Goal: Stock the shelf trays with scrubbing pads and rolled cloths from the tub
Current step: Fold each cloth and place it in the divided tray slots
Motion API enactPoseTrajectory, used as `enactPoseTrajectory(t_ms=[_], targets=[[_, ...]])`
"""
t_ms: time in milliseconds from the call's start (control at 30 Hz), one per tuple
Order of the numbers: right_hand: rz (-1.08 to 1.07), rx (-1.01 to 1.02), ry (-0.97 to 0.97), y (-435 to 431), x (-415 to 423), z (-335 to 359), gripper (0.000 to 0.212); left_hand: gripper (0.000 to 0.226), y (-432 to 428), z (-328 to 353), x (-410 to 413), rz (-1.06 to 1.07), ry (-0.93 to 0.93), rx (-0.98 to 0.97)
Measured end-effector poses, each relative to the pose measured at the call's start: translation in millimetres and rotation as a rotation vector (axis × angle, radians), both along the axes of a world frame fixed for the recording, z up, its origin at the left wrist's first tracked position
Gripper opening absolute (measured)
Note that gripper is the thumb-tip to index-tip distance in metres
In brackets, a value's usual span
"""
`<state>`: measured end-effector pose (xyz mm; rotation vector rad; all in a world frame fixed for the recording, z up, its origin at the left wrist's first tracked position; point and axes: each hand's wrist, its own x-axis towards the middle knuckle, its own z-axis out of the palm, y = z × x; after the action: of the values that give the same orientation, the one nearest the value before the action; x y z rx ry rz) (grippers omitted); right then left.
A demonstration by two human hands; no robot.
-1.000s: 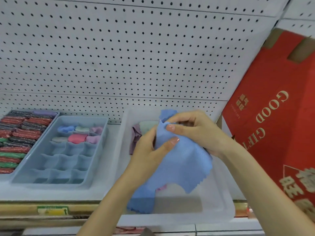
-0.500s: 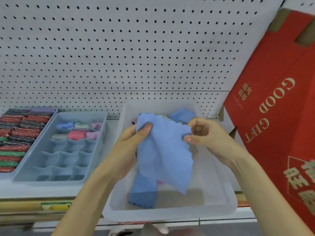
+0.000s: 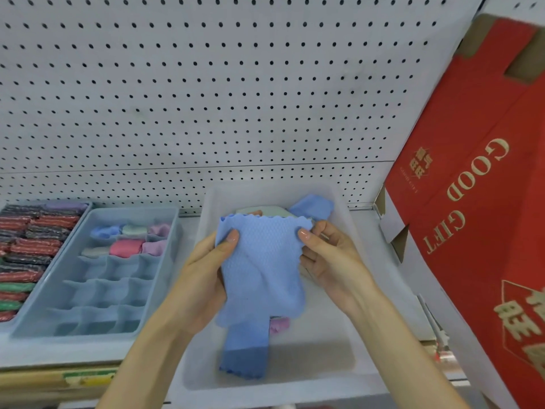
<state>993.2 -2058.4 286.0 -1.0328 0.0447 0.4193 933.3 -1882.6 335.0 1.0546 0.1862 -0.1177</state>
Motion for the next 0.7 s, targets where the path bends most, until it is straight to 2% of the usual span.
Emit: enactPoseTrajectory(t_ms=[133,333,367,433,500,600,700], targets=[[-0.024,-0.018,0.027,3,1,3,0.033,0.037,0,-1,2,0.014,-0.001,-0.02],[0.076,-0.244,-0.009,16,2,6,0.04,0.036,-1,-2,3,-0.008,-0.002,-0.064],[0.058,-0.276,-0.031,17,1,6,0.035,0.035,-1,-1,3,-0.015,-0.009,-0.057],[-0.034,-0.319,-0.085,19,1,9,0.026,0.032,-1,-2,5,-0.004,-0.017,-0.002],[-0.11,-0.358,-0.132,19,1,13,0.03,0.027,2,-5,6,0.034,-0.017,0.11],[-0.129,-0.344,-0.175,18,0,21,0.026,0.025,5,-12,7,0.053,-0.044,0.271],[-0.137,-0.382,-0.225,17,0,29,0.024,0.024,8,-13,9,0.071,-0.072,0.309]])
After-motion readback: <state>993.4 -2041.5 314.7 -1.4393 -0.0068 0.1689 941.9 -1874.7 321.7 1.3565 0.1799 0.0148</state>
